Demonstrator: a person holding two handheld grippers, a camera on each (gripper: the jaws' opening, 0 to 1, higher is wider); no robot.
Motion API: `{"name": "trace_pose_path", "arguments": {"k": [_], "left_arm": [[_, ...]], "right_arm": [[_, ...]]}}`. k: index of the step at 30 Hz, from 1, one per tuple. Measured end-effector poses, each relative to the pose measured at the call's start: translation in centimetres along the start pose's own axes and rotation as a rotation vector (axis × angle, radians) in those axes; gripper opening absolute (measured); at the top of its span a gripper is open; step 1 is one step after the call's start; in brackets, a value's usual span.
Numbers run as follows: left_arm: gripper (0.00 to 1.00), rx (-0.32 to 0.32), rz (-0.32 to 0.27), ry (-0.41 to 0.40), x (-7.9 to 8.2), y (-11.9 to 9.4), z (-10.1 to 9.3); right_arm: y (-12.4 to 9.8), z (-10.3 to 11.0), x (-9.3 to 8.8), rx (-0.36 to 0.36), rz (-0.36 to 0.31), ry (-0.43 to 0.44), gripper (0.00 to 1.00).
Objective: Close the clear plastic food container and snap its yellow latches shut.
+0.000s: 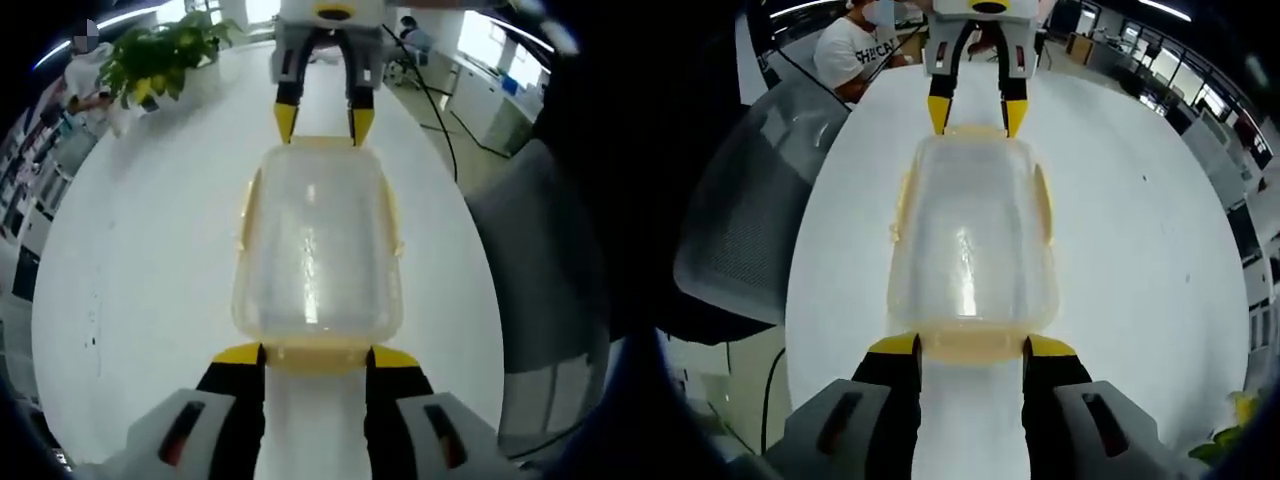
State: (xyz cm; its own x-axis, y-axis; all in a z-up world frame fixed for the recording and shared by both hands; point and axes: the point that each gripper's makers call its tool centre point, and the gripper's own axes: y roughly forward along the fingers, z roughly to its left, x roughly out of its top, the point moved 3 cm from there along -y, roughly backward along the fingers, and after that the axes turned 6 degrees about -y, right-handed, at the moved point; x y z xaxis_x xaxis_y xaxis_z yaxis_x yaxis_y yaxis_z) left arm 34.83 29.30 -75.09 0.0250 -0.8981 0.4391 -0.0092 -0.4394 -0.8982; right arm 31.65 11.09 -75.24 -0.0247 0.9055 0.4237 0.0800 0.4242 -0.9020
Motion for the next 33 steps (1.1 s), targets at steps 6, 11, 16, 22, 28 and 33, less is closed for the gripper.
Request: {"name": "trace_pose_path", "arguments": {"k": [6, 11, 16, 22, 28, 33], "left_arm": [[0.33, -0.005, -0.003, -0.002, 0.7, 0.8, -0.1], [0.33, -0.01, -0.012, -0.006, 1.2, 0.9, -0.2], [0.33, -0.02, -0.011, -0.007, 1.3, 1.2, -0.4], [0.33, -0.023, -0.009, -0.01, 1.2, 1.4, -0.4], [0.33, -0.034, -0.006, -0.014, 1.1, 1.6, -0.4], [0.33, -0.044, 0.003, -0.015, 1.1, 1.8, -0.5]], "right_arm": [[-0.3, 0.1, -0.8, 0.0, 0.014, 0.002, 0.36], [-0.7, 0.2, -1.3, 0.004, 0.017, 0.004, 0.36], [-0.5, 0.5, -1.6, 0.006, 0.015, 0.006, 0.36], [-0.2, 0.5, -1.7, 0.001, 0.01, 0.008, 0.36], [0.1, 0.6, -1.9, -0.001, 0.003, 0.013, 0.36], [0.4, 0.7, -2.1, -0.001, -0.009, 0.027, 0.36]]}}
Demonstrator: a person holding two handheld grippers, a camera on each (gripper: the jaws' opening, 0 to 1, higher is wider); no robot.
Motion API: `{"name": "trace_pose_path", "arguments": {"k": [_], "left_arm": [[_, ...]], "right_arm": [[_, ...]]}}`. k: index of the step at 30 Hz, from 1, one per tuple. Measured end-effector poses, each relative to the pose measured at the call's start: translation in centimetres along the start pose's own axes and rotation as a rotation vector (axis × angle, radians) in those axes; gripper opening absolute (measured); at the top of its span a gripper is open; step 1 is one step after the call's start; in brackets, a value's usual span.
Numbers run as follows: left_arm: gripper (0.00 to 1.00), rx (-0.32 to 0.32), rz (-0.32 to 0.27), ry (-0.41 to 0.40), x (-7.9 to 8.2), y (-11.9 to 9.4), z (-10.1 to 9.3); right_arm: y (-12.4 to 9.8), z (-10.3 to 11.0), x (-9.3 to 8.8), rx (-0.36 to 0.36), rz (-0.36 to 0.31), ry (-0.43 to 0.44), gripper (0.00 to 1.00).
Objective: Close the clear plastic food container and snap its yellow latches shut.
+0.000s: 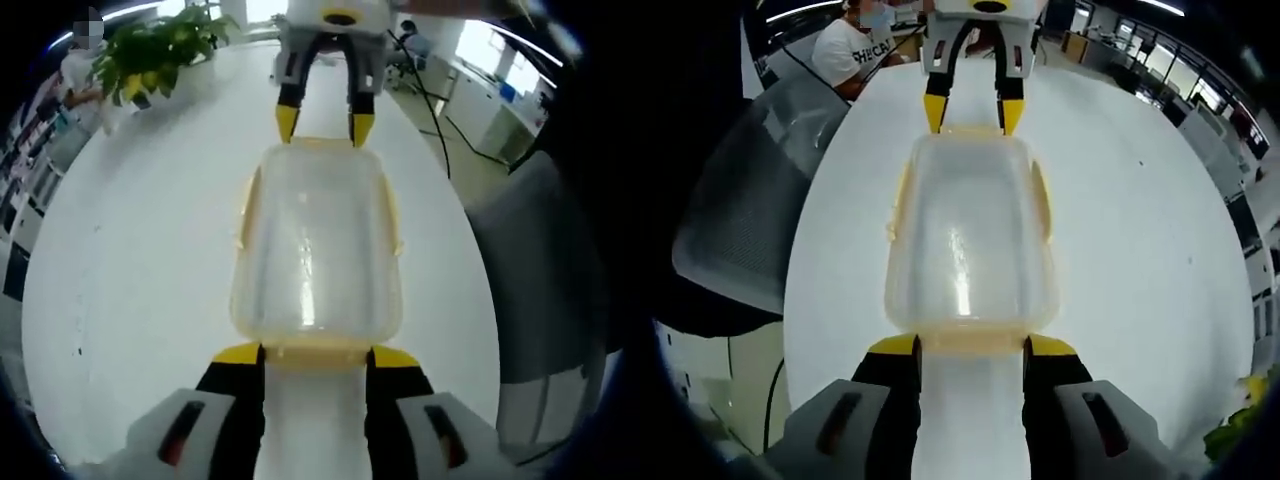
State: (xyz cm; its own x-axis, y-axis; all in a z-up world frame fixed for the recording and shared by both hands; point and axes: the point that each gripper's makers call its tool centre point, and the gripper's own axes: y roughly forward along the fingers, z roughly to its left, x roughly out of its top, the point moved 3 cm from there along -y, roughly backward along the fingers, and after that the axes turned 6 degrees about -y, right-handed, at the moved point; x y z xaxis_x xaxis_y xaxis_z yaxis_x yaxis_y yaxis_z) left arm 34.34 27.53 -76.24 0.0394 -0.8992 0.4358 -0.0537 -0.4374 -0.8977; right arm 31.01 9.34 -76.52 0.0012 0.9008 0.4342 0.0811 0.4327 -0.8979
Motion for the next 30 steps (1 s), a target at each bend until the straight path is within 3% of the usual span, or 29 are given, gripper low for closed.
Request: {"name": "trace_pose_path", "arguments": {"k": [18, 30], "left_arm": [[0.33, 0.008, 0.065, 0.032, 0.07, 0.13, -0.11], [0.34, 0.021, 0.075, 0.033, 0.01, 0.15, -0.1]], "right_arm": [[0.1, 0.2, 0.34, 0.019, 0.04, 0.001, 0.36], [0.11, 0.22, 0.36, 0.015, 0.061, 0.003, 0.37]]}}
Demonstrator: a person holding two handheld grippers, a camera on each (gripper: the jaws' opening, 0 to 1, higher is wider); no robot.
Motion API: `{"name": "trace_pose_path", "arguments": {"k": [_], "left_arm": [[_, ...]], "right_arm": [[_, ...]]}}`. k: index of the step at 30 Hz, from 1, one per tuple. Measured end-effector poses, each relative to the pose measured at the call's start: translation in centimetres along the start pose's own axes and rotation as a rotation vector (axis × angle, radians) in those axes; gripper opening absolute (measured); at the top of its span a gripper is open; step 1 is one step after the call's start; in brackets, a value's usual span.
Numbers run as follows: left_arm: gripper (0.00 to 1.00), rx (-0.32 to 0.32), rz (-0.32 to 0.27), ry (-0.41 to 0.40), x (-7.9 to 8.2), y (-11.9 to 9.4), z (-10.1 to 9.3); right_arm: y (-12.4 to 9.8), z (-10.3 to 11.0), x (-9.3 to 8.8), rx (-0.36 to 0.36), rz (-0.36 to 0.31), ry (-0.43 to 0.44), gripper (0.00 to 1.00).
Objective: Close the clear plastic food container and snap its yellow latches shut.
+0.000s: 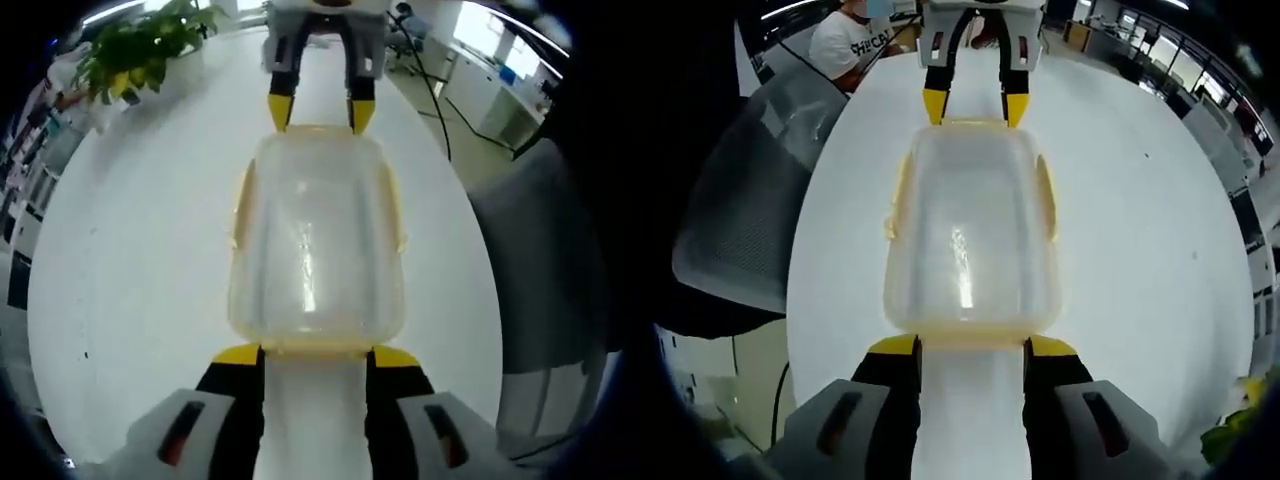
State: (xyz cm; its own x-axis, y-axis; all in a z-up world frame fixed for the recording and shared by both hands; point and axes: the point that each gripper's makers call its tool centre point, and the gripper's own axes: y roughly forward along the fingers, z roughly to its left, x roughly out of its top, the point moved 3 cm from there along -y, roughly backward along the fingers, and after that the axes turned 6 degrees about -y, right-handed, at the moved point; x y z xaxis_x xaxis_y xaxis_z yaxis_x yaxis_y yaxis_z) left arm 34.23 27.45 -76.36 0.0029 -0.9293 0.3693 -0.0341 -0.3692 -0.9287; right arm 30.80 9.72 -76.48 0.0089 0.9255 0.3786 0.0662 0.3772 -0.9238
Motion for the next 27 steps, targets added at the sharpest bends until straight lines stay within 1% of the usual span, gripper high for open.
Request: {"name": "trace_pose_path", "arguments": {"k": [7, 10, 11, 18, 20, 22, 23, 24, 25, 27], "left_arm": [[0.35, -0.004, -0.005, -0.015, -0.1, 0.0, 0.0], [0.35, -0.006, -0.006, -0.002, -0.1, 0.0, 0.0], [0.35, -0.007, -0.008, -0.002, -0.1, 0.0, 0.0], [0.35, -0.006, -0.013, 0.0, -0.2, -0.1, 0.0], [0.35, -0.006, -0.015, -0.007, -0.2, -0.1, 0.0], [0.35, -0.003, -0.014, -0.015, -0.5, -0.1, 0.1], [0.34, 0.002, -0.015, -0.029, -0.7, -0.2, 0.2], [0.34, 0.006, -0.023, -0.042, -0.8, -0.3, 0.3], [0.34, 0.008, -0.041, -0.07, -0.9, -0.5, 0.3], [0.34, 0.004, -0.081, -0.133, -1.0, -0.7, 0.2]], "right_arm": [[-0.1, 0.0, -0.1, -0.01, -0.006, 0.01, 0.38], [-0.1, -0.4, -0.2, -0.042, -0.004, -0.005, 0.45], [-0.1, -0.4, -0.2, -0.043, -0.004, -0.003, 0.46], [-0.2, -0.1, -0.1, -0.031, 0.004, -0.002, 0.43], [-0.3, -0.1, -0.3, -0.039, 0.007, 0.009, 0.44], [-0.6, -0.1, -0.7, -0.037, 0.003, 0.018, 0.41], [-0.9, 0.0, -0.8, -0.036, -0.004, 0.036, 0.39], [-1.1, 0.0, -0.9, -0.044, -0.007, 0.07, 0.39], [-1.3, 0.1, -1.0, -0.048, -0.012, 0.102, 0.4], [-1.7, 0.2, -1.0, -0.052, -0.045, 0.157, 0.4]]}}
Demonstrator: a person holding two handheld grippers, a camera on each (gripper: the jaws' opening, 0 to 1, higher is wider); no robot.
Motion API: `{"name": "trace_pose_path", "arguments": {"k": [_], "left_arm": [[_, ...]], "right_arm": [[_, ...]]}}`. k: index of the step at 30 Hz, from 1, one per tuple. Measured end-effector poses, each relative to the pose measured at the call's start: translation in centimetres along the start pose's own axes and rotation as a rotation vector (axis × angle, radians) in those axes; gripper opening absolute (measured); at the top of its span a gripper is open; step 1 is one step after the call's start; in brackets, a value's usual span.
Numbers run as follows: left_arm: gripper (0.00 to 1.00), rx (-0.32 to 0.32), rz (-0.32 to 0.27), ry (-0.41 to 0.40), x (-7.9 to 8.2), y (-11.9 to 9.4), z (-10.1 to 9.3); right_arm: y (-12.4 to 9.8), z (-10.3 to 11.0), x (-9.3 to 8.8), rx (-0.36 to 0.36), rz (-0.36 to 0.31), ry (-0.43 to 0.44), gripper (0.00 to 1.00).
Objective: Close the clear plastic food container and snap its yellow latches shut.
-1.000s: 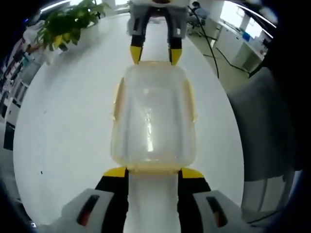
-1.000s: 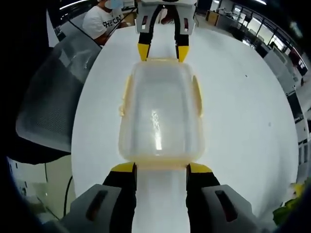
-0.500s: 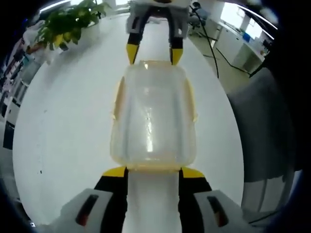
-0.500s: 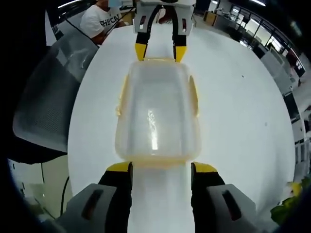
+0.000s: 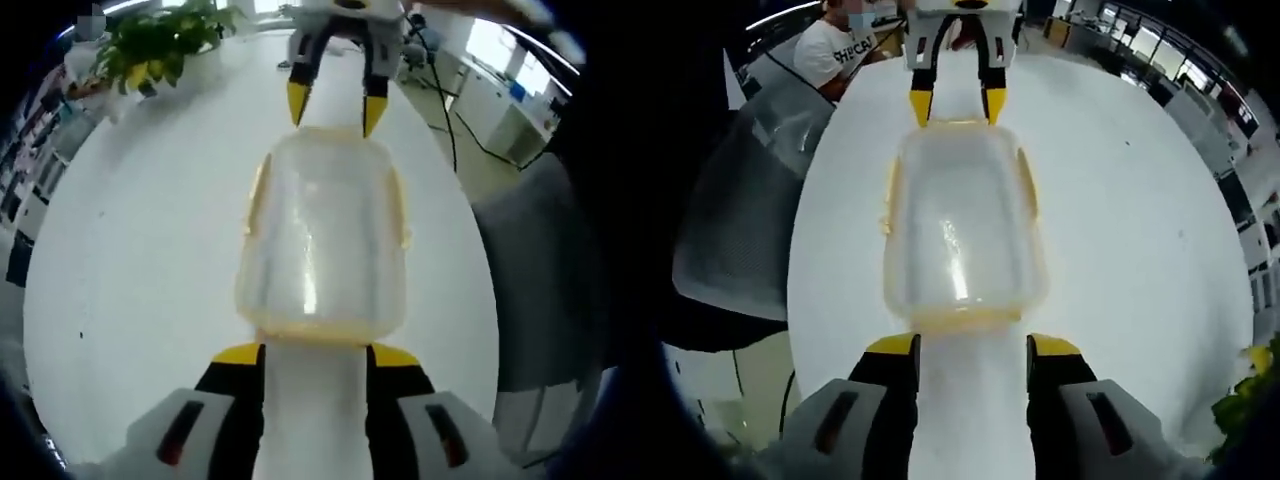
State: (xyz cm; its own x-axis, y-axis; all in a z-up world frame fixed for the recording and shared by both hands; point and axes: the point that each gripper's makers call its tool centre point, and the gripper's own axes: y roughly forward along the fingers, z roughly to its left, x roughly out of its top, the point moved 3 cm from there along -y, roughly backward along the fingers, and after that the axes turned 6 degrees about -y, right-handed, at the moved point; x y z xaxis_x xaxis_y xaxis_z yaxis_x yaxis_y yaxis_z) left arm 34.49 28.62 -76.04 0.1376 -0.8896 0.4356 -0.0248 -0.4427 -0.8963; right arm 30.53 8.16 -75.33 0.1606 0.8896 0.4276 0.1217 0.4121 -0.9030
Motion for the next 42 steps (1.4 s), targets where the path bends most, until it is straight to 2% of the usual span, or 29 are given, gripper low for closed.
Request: {"name": "trace_pose_path", "arguments": {"k": [2, 3, 5, 8, 9, 13, 16, 18, 22, 27, 28, 35, 42], "left_arm": [[0.32, -0.004, -0.034, -0.067, -0.2, -0.4, 0.0], [0.32, 0.001, -0.034, -0.106, -0.6, -0.6, 0.0], [0.31, -0.012, -0.062, -0.164, -0.8, -0.8, 0.0], [0.28, -0.01, -0.13, -0.281, -0.8, -1.3, 0.2], [0.28, 0.001, -0.143, -0.352, -1.2, -1.3, 0.5], [0.26, -0.017, -0.217, -0.499, -1.5, -1.2, 0.4], [0.25, -0.02, -0.261, -0.562, -1.5, -1.2, 0.2], [0.25, -0.017, -0.266, -0.593, -1.6, -1.3, 0.2], [0.24, -0.046, -0.315, -0.651, -0.8, -1.2, -0.3], [0.24, -0.048, -0.307, -0.675, -0.7, -0.4, -0.6], [0.23, -0.057, -0.324, -0.699, -0.5, -0.4, -0.8], [0.2, -0.056, -0.348, -0.798, -0.6, -0.1, -1.1], [0.18, -0.031, -0.346, -0.77, -0.4, -0.2, -1.3]], "right_arm": [[-0.5, 0.0, 0.5, -0.005, -0.068, 0.107, 0.4], [-0.8, 0.1, 0.8, -0.007, -0.111, 0.188, 0.4], [-1.2, 0.2, 1.2, -0.01, -0.161, 0.277, 0.38], [-1.2, 0.1, 1.2, -0.051, -0.192, 0.336, 0.37], [-1.1, 0.2, 1.0, -0.066, -0.195, 0.347, 0.37], [-0.5, 0.4, 1.1, -0.093, -0.254, 0.494, 0.37], [-0.1, 0.9, 1.0, -0.121, -0.261, 0.541, 0.35], [0.2, 0.9, 0.9, -0.123, -0.27, 0.58, 0.35], [0.4, 0.7, 0.8, -0.116, -0.294, 0.625, 0.33], [0.4, 1.0, 1.1, -0.112, -0.291, 0.625, 0.3], [0.4, 1.1, 1.3, -0.101, -0.292, 0.632, 0.27], [0.5, 1.3, 1.4, -0.084, -0.308, 0.671, 0.26], [0.5, 1.3, 1.5, -0.092, -0.322, 0.636, 0.25]]}}
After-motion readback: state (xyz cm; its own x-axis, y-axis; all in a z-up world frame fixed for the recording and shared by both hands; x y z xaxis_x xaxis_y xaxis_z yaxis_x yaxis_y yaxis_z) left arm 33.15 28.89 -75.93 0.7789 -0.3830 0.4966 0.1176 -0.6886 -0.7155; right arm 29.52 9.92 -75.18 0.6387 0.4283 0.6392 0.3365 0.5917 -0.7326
